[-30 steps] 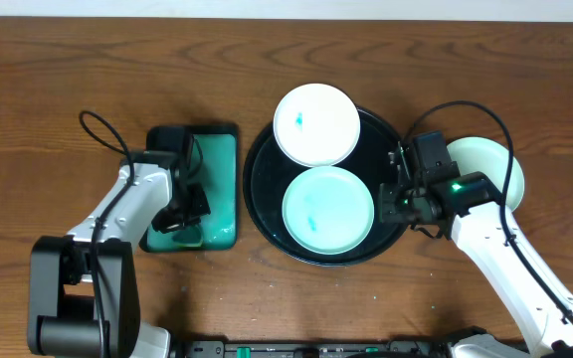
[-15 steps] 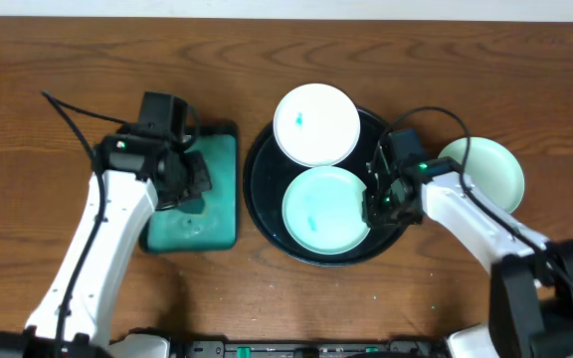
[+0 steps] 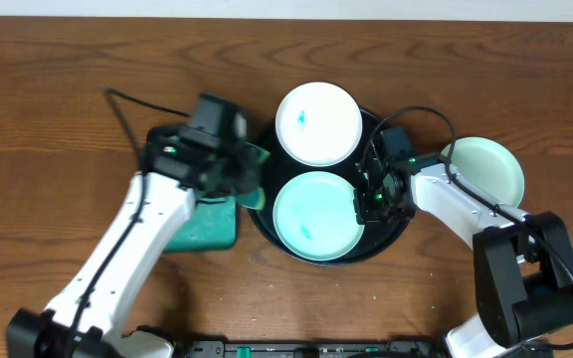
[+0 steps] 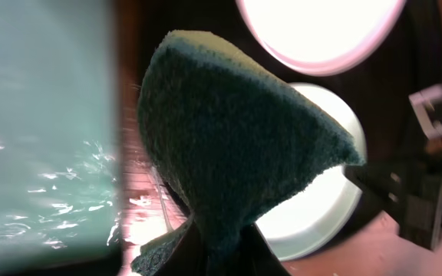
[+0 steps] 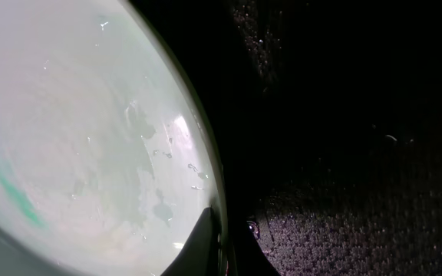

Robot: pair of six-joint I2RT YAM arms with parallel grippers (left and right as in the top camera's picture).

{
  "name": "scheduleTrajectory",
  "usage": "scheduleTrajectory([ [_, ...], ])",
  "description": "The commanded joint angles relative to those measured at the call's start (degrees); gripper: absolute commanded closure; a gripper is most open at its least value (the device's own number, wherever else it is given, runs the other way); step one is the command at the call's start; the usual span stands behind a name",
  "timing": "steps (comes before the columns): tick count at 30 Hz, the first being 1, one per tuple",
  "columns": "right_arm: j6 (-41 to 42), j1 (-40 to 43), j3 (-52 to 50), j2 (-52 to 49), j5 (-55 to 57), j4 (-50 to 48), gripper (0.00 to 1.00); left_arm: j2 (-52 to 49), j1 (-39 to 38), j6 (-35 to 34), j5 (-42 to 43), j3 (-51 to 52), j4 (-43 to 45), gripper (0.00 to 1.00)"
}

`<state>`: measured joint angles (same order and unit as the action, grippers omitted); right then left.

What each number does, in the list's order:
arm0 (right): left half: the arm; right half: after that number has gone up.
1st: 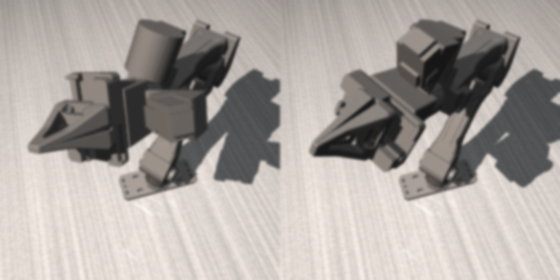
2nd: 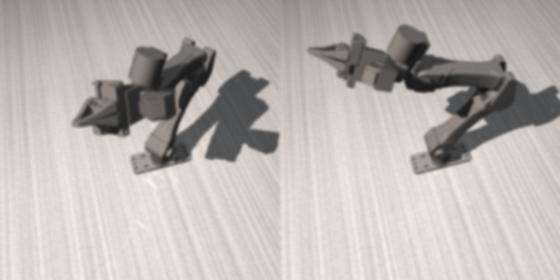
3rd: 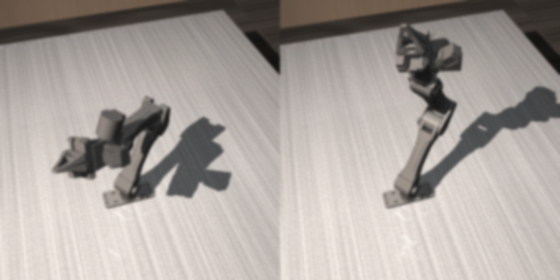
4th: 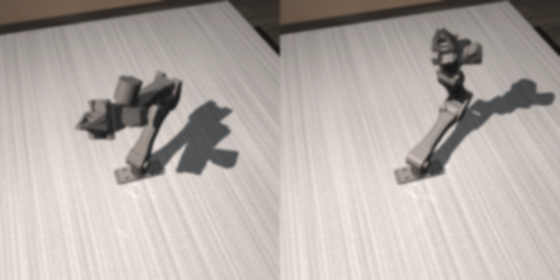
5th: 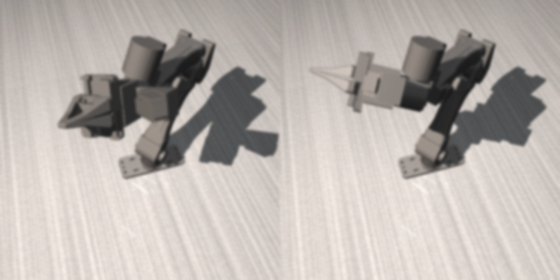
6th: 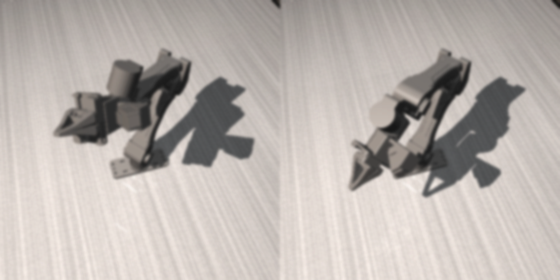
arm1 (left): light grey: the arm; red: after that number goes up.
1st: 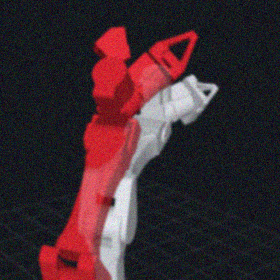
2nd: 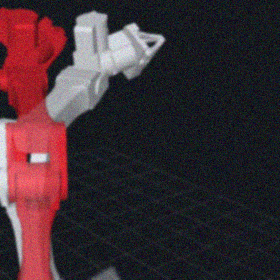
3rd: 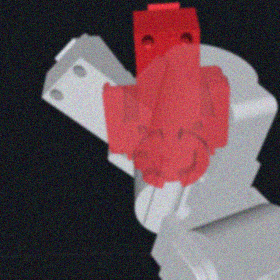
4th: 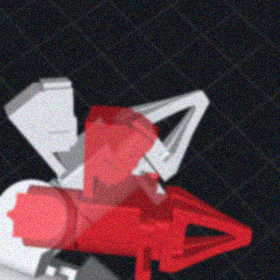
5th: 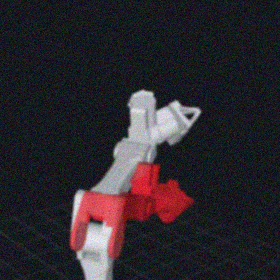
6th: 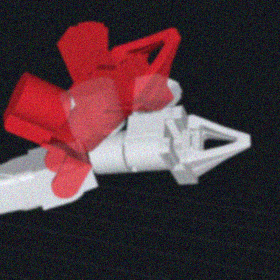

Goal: Clean dirty plates on tray and stack at the side
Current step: 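Bring the sponge in the left gripper onto the pale green plate, then scrub the pale green plate with the sponge in the left gripper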

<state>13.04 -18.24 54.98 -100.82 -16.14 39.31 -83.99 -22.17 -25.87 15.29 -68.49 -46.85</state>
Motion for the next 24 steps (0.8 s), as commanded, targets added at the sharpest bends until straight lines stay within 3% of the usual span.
scheduleTrajectory([
  [1,0.90,-1.05,-0.90,-2.16,1.31,0.35,0.99,-4.57,-5.70,-5.60,3.37,1.01,2.69,0.93],
  [6,1.14,-1.05,-0.90,-2.16,1.73,0.85,0.99,-13.29,-13.14,-12.66,4.17,1.01,8.94,0.93],
  [11,1.14,-1.16,-0.90,-2.16,1.75,0.98,0.99,-23.58,-18.27,-16.55,10.67,1.01,17.09,0.92],
  [14,1.11,-1.38,-0.90,-2.16,1.75,1.33,0.99,-27.61,-18.49,-16.68,3.15,1.01,15.10,0.93],
  [18,1.11,-1.38,-0.90,-2.16,1.75,1.62,0.99,-27.82,-17.81,-16.48,-15.26,0.98,8.94,0.93],
  [24,1.07,-1.36,-0.90,-2.16,1.77,1.62,0.99,-27.76,-15.63,-8.22,-29.11,-0.81,3.26,0.93],
])
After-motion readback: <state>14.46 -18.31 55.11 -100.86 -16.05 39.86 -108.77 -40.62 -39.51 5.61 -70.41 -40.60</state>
